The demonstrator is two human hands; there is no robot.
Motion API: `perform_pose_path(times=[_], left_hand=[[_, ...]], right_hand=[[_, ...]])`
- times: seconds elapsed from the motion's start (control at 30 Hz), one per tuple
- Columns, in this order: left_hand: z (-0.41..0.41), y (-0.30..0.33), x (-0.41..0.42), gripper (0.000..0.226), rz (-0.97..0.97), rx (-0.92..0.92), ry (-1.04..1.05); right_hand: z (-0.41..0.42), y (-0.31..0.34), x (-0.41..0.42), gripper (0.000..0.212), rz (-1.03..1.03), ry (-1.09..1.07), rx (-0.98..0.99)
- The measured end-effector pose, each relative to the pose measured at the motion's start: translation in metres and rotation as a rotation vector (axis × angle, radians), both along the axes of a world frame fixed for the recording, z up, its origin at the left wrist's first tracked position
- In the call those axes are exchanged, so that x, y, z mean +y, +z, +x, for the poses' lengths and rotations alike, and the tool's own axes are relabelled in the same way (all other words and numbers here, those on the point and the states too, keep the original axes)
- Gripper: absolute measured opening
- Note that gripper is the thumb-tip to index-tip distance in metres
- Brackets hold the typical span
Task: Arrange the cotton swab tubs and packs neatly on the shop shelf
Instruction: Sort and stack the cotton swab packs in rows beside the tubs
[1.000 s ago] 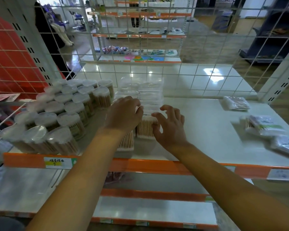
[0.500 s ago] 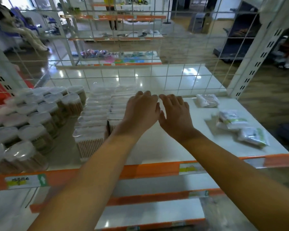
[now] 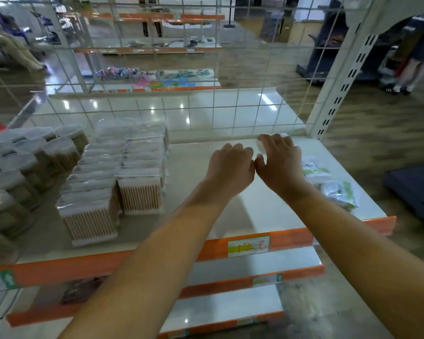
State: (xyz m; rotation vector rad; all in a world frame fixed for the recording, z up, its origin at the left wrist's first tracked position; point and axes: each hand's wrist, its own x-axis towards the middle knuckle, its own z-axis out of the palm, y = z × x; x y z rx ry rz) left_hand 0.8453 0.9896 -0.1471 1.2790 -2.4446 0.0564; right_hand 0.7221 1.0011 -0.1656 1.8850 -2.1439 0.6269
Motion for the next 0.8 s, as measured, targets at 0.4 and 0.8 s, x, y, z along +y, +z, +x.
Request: perform_pose_path(times=[0.4, 0.8], left_hand=[[-0.071, -0.040, 0.009, 0.045, 0.114, -0.029, -0.280], [-0.114, -0.062, 0.013, 0.057, 0.027, -0.135, -0.195]], right_hand=[[-0.073, -0.012, 0.013, 0.039, -0.087, -0.042, -0.105], [-0.118, -0.022, 0.031, 0.039, -0.156, -0.067, -0.096]])
